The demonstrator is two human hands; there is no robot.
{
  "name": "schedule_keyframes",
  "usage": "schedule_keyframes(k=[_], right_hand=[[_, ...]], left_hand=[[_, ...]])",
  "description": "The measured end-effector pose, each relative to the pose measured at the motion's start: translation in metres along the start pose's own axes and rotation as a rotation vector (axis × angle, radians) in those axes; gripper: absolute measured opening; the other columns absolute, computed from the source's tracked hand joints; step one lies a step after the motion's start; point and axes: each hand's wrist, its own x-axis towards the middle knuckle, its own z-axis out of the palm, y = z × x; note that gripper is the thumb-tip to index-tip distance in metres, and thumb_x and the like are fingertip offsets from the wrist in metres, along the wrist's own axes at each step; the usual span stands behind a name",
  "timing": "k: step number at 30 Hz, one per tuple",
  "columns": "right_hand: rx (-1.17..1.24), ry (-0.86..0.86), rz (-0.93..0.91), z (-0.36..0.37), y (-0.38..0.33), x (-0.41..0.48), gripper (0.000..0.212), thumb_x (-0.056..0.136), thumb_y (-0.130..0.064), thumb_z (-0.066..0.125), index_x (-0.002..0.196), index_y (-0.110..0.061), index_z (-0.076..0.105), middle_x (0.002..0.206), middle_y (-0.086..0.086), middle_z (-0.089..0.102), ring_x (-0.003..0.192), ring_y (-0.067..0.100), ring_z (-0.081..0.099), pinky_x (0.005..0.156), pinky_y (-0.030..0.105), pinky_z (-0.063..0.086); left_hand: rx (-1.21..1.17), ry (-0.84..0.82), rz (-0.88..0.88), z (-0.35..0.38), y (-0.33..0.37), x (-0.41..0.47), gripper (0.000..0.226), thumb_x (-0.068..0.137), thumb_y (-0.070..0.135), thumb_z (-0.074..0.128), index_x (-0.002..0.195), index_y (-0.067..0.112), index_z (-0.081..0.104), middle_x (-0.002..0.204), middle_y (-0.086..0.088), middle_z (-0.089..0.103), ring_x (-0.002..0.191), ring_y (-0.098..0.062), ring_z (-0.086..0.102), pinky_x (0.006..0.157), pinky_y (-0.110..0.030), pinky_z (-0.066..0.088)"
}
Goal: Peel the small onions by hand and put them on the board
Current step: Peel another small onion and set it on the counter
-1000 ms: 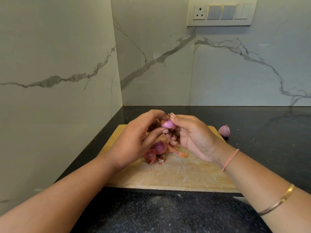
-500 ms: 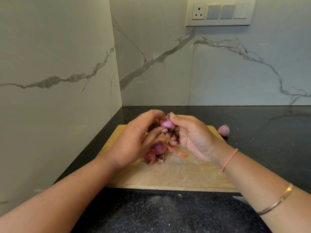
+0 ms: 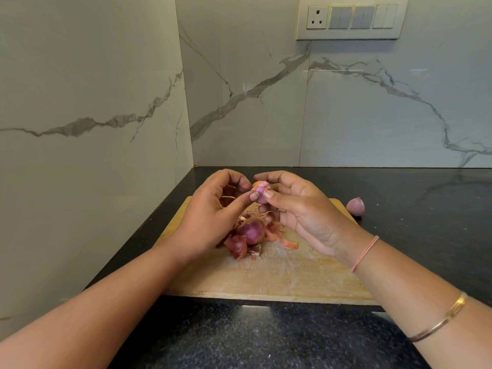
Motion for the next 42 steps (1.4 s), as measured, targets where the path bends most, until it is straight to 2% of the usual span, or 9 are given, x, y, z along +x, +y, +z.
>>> schedule_keyframes(k=[3,8,12,15,18,24,31,38,42], right_hand=[[-0.016,-0.005,-0.013,0.0,0.001,0.0,0.024,0.09,-0.005,0.058,0.112,-0.013,0.06,0.092,0.007,0.064,0.08,0.015,0.057,0.068,0.027,0.048],[-0.076,0.016,-0.046,0.0,0.002,0.0,0.018,0.09,-0.008,0.06,0.106,-0.015,0.063,0.09,0.009,0.062,0.08,0.02,0.053,0.069,0.029,0.048],[-0.073,-0.003,-0.047,0.0,0.0,0.0,0.018,0.094,-0.006,0.054,0.106,-0.014,0.064,0.095,0.013,0.061,0.078,0.02,0.052,0.069,0.03,0.046],[-0.06,-0.03,-0.043,0.0,-0.001,-0.001,0.021,0.094,-0.003,0.051,0.108,-0.013,0.064,0.098,0.012,0.061,0.079,0.019,0.051,0.07,0.031,0.045],[-0.073,-0.058,-0.037,0.0,-0.001,-0.002,0.024,0.094,-0.002,0.051,0.108,-0.015,0.063,0.1,0.008,0.063,0.082,0.017,0.053,0.074,0.033,0.045],[-0.027,-0.018,-0.022,-0.002,-0.003,-0.001,0.021,0.093,-0.002,0.052,0.111,-0.013,0.057,0.114,0.014,0.066,0.083,0.018,0.055,0.066,0.028,0.045],[-0.044,0.006,-0.011,-0.003,-0.002,0.001,0.022,0.096,-0.011,0.048,0.108,-0.017,0.065,0.102,0.009,0.065,0.089,0.019,0.05,0.065,0.025,0.038],[-0.044,0.002,-0.014,-0.002,-0.004,0.001,0.015,0.098,-0.012,0.044,0.093,-0.013,0.058,0.088,0.006,0.061,0.07,0.01,0.051,0.056,0.02,0.04],[-0.091,-0.023,-0.032,-0.001,-0.004,-0.001,0.02,0.099,-0.014,0.043,0.09,-0.014,0.061,0.087,0.004,0.062,0.071,0.008,0.054,0.057,0.016,0.043]], left_hand=[[0.028,-0.001,0.011,0.0,-0.003,0.001,0.004,0.087,0.018,0.062,0.087,0.015,0.06,0.088,-0.001,0.06,0.081,-0.013,0.06,0.072,-0.021,0.05],[0.076,-0.029,0.023,0.003,-0.003,0.001,0.01,0.091,0.011,0.056,0.083,0.017,0.056,0.081,0.006,0.055,0.072,-0.004,0.053,0.067,-0.014,0.043],[0.001,-0.01,-0.048,0.001,-0.002,0.001,0.01,0.095,0.01,0.05,0.086,0.012,0.053,0.077,0.006,0.057,0.073,-0.019,0.055,0.07,-0.033,0.05],[-0.037,0.056,-0.109,-0.002,-0.005,0.003,0.014,0.096,0.009,0.048,0.085,0.017,0.052,0.074,0.015,0.061,0.076,-0.011,0.059,0.081,-0.043,0.05],[0.042,0.113,-0.139,-0.003,-0.007,0.005,0.014,0.095,0.011,0.05,0.085,0.021,0.052,0.079,0.009,0.063,0.081,-0.015,0.063,0.082,-0.046,0.053],[0.15,0.203,-0.18,-0.007,-0.013,0.008,0.015,0.093,0.013,0.054,0.086,0.026,0.051,0.084,0.007,0.064,0.079,-0.008,0.063,0.076,-0.035,0.055],[0.209,-0.005,0.078,-0.005,-0.003,0.003,0.026,0.089,0.011,0.06,0.094,0.036,0.056,0.105,0.012,0.054,0.094,-0.003,0.059,0.083,-0.014,0.047],[0.213,-0.14,0.29,-0.008,-0.005,0.003,0.022,0.089,0.024,0.06,0.11,0.019,0.057,0.093,0.001,0.061,0.082,-0.019,0.06,0.072,-0.036,0.052],[0.208,-0.195,0.332,-0.009,-0.004,0.003,0.02,0.089,0.024,0.058,0.108,0.025,0.052,0.093,0.008,0.059,0.083,-0.017,0.061,0.072,-0.033,0.052]])
